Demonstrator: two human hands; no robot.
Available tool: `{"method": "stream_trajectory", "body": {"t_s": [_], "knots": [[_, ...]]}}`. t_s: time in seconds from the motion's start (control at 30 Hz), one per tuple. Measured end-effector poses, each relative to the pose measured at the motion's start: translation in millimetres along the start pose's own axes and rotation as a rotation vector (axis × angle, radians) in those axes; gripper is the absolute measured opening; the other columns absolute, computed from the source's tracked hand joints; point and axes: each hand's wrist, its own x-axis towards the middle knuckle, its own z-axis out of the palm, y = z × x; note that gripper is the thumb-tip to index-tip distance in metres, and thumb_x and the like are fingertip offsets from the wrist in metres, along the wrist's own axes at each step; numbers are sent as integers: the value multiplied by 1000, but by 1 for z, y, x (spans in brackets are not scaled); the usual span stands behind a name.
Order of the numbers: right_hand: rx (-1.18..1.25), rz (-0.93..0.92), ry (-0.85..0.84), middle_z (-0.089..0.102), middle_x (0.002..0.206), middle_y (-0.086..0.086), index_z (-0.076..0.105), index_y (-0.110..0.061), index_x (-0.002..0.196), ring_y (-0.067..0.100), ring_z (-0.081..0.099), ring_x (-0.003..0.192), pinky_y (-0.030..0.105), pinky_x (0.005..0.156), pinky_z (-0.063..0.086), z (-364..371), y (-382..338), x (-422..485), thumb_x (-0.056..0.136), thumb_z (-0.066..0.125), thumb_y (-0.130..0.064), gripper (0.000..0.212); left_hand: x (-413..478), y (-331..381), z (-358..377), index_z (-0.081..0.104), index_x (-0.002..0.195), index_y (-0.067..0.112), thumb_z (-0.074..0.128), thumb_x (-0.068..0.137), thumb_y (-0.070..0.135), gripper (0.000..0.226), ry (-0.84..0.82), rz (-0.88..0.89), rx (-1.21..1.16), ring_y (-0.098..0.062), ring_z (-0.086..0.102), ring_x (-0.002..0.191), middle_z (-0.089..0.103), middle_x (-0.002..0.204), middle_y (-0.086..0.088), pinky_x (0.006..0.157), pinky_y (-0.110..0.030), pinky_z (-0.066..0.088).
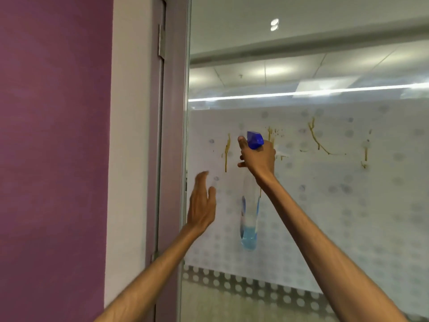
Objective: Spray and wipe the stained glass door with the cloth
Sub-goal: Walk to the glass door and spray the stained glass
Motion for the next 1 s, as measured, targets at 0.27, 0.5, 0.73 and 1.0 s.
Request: {"method": "stream_trajectory", "body": {"t_s": [0.27, 0.5, 0.73, 1.0], "knots": [[-21, 2, 30, 72, 83, 12, 66, -5, 92, 19, 71, 70, 30, 69, 58, 27, -12, 33, 95, 63, -34, 29, 109, -54, -16, 6, 158, 11, 19, 103, 31, 59, 69, 276, 386, -20, -3, 155, 0, 166, -6, 126, -46, -6], [-82, -44, 104, 69, 74, 2, 59, -21, 71, 24, 73, 78, 16, 62, 44, 50, -15, 39, 96, 61, -32, 27, 135, -75, 4, -1, 156, 14, -3, 99, 53, 69, 44, 334, 447, -20, -1, 155, -1, 167, -4, 126, -47, -4], [-154, -62, 176, 71, 79, 10, 66, -4, 86, 17, 69, 68, 7, 54, 41, 62, -18, 41, 97, 59, -32, 31, 142, -90, 4, 5, 157, 12, 12, 102, 41, 63, 63, 424, 388, -17, -1, 155, 1, 167, -2, 127, -43, 4], [-283, -83, 244, 61, 73, 18, 51, -16, 71, 40, 69, 81, 35, 73, 55, 73, -19, 39, 96, 58, -20, 27, 144, -96, 3, 12, 157, 11, 17, 102, 37, 61, 75, 463, 354, -18, 3, 155, 7, 167, -2, 127, -37, 0]]}}
